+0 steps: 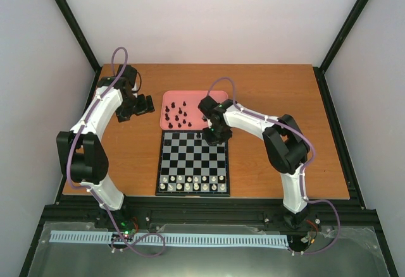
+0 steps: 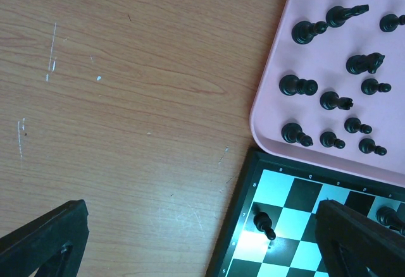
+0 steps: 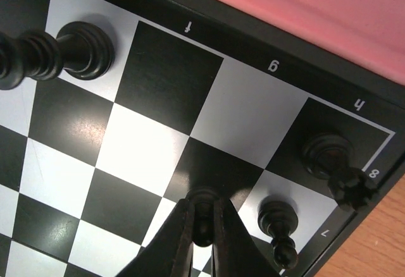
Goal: Set up the chess pieces on the board
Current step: Place the chess piece on the chessboard.
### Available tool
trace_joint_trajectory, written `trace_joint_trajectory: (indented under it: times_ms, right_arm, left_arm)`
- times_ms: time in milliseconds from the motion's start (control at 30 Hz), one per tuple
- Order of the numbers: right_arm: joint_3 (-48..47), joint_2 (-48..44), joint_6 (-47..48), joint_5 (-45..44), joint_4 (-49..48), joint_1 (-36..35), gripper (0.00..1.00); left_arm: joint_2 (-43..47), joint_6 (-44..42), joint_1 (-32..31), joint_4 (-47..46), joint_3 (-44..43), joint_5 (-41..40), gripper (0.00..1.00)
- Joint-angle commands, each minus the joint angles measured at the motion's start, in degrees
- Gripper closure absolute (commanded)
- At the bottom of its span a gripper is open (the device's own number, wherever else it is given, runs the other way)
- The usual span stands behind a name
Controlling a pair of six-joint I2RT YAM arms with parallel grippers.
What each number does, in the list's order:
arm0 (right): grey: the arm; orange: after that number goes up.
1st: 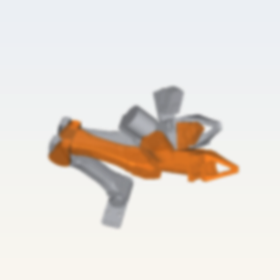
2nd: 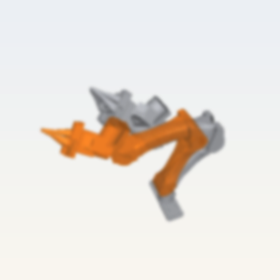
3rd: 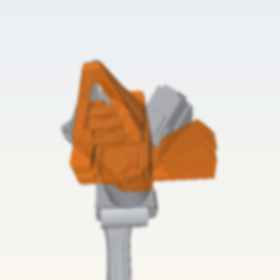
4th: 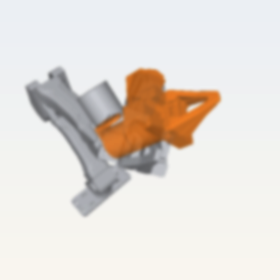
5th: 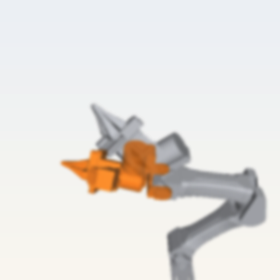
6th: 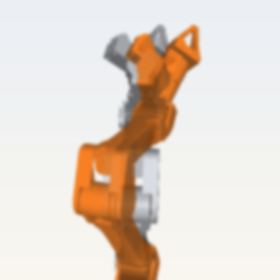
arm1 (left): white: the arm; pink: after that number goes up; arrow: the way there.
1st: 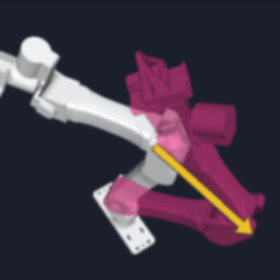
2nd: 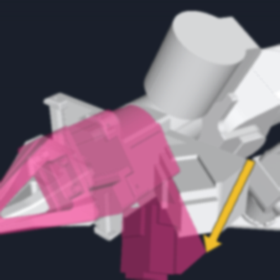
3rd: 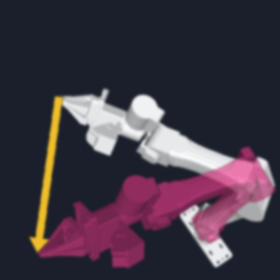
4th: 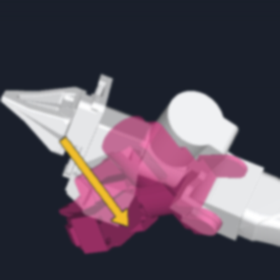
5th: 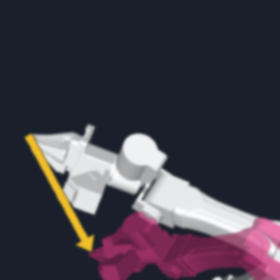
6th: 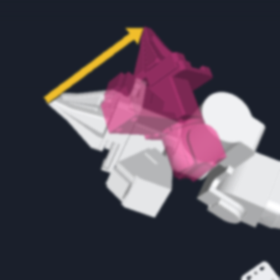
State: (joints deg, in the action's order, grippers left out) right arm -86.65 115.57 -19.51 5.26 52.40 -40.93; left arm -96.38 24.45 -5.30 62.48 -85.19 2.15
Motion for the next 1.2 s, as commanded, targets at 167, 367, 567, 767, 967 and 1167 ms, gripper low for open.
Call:
trace_joint_trajectory:
  times_ms: [167, 367, 567, 767, 967, 1167]
  right_arm:
    - [-2.7, 2.1, 0.8, 0.8, -0.4, 0.1, 0.94]
    - [-2.7, 2.3, 1.0, 0.9, 0.5, 0.1, 0.92]
    - [-2.0, 0.8, 0.8, 0.7, 0.3, 0.1, 0.89]
    - [-1.4, -0.3, 0.3, 0.8, 0.1, 0.2, 0.88]
    - [-1.9, -3.1, 0.4, 1.2, -0.2, 0.1, 0.79]
    - [-3.7, -5.7, 0.4, 0.8, 1.0, 0.1, 0.73]
  left_arm:
    - [-0.3, 0.7, -0.1, -1.0, -0.8, 0.0, 0.00]
    - [-0.2, 0.6, -0.1, -1.1, -0.6, 0.3, 0.00]
    - [-0.1, 0.7, -0.1, -1.2, -0.4, 0.4, 0.00]
    - [0.1, 0.7, -0.1, -1.1, -0.4, 0.5, 0.00]
    - [0.6, 0.7, -0.1, -1.1, -0.2, 0.5, 0.00]
    - [1.0, 0.7, -0.1, -1.0, -0.2, 0.5, 0.00]
